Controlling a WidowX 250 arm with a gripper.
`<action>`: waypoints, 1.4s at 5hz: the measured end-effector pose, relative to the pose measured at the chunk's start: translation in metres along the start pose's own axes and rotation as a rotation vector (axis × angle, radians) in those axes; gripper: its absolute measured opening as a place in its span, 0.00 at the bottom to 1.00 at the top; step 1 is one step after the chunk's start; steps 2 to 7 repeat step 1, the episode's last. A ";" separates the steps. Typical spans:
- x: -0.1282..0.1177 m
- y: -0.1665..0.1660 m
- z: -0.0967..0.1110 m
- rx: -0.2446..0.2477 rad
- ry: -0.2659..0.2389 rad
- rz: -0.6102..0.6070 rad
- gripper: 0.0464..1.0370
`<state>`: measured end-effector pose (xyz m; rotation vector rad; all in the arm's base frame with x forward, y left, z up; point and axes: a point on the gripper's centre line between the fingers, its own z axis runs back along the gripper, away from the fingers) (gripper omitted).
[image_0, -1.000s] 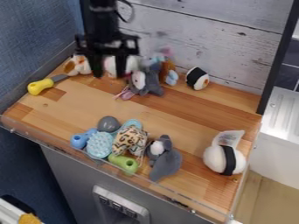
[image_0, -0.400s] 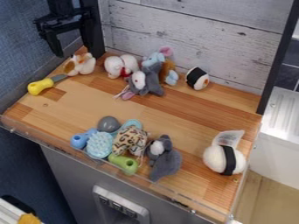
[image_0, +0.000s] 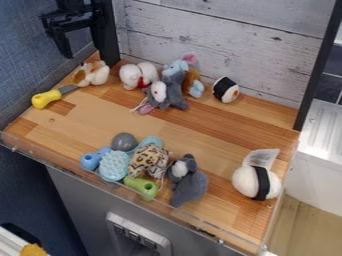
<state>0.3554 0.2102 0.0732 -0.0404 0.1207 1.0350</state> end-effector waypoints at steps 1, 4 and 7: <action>0.000 -0.008 0.000 0.011 0.016 -0.185 0.96; 0.000 -0.008 0.000 0.011 0.016 -0.185 0.96; 0.000 -0.008 0.000 0.011 0.016 -0.185 0.96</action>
